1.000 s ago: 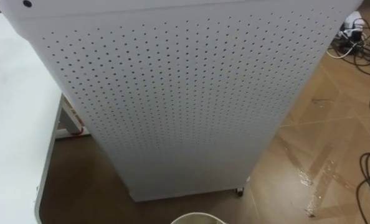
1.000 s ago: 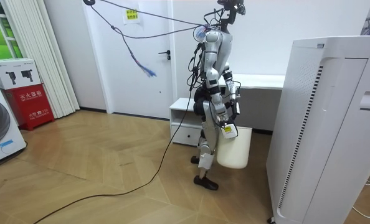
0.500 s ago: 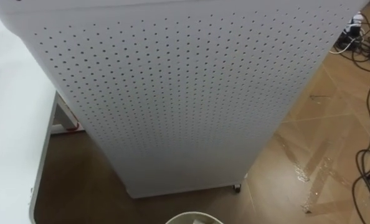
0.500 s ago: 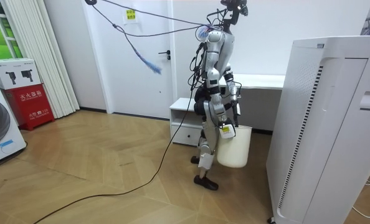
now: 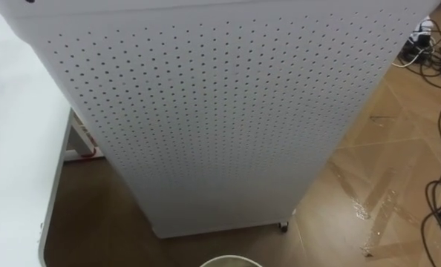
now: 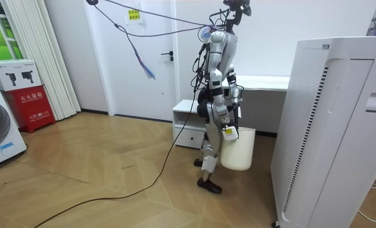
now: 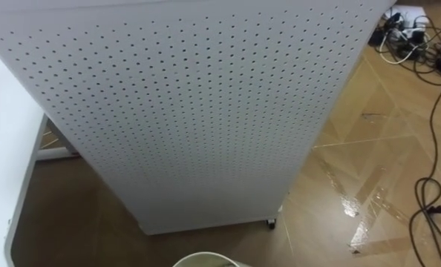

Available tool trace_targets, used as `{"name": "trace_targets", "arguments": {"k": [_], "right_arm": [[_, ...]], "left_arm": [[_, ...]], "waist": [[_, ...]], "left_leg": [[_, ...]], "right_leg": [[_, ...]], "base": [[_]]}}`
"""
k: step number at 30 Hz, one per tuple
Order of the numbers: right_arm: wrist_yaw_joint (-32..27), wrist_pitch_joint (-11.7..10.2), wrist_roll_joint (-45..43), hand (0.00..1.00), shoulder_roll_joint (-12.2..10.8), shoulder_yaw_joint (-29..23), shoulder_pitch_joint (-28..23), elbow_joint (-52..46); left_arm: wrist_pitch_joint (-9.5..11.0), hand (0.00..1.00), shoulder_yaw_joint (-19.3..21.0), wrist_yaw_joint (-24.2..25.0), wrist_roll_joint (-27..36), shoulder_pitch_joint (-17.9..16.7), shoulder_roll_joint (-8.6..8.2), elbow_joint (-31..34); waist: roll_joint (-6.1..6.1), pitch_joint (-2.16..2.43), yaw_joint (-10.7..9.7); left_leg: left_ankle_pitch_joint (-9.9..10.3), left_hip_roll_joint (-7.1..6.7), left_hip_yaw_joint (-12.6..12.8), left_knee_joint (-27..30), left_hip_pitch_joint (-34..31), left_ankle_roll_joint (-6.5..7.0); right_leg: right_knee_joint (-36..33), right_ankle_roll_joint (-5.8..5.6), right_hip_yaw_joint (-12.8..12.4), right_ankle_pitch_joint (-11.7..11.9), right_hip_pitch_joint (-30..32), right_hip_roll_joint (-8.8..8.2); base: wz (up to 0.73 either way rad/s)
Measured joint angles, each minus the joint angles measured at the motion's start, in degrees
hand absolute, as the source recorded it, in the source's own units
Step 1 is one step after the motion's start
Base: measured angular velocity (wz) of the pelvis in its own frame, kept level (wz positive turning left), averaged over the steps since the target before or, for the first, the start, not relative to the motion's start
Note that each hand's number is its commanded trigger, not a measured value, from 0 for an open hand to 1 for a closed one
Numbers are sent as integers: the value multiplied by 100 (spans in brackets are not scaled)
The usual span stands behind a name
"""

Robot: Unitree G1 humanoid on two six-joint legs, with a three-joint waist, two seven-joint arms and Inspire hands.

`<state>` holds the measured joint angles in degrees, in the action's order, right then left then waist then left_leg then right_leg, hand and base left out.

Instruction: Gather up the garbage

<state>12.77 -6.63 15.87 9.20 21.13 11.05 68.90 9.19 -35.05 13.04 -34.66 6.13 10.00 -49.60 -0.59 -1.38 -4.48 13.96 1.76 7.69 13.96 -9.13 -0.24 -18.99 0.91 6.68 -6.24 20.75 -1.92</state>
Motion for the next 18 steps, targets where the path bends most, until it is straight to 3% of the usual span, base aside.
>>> {"name": "trace_targets", "arguments": {"k": [6,11,14,16,18], "right_arm": [[3,1,2,100,-1,5,-68,-3],[53,-7,133,100,14,-15,-152,51],[104,-43,189,100,16,-60,-316,78],[118,-114,350,100,15,-67,-557,-33],[156,-172,450,100,10,-139,-680,-1]], "left_arm": [[0,0,8,0,11,-20,-5,-101],[13,0,354,-5,141,-106,-24,-262],[208,0,525,-58,526,-138,-27,-505],[380,0,809,-180,974,-312,-35,-587],[538,0,1088,-246,1352,-482,-72,-746]], "waist": [[21,24,3],[32,29,18],[51,28,5],[107,83,59],[121,98,118]], "left_leg": [[-9,-6,2,-16,91,16],[-11,-2,-14,-32,219,17],[-11,4,-102,-59,324,17],[-27,10,-150,-144,449,24],[-28,24,-165,-228,631,23]], "right_leg": [[23,10,42,17,-90,-10],[48,13,49,23,-220,-5],[174,-3,127,32,-404,-4],[261,-19,142,38,-553,14],[356,-28,199,40,-748,21]], "base": [[0],[1],[14],[11],[5]]}}
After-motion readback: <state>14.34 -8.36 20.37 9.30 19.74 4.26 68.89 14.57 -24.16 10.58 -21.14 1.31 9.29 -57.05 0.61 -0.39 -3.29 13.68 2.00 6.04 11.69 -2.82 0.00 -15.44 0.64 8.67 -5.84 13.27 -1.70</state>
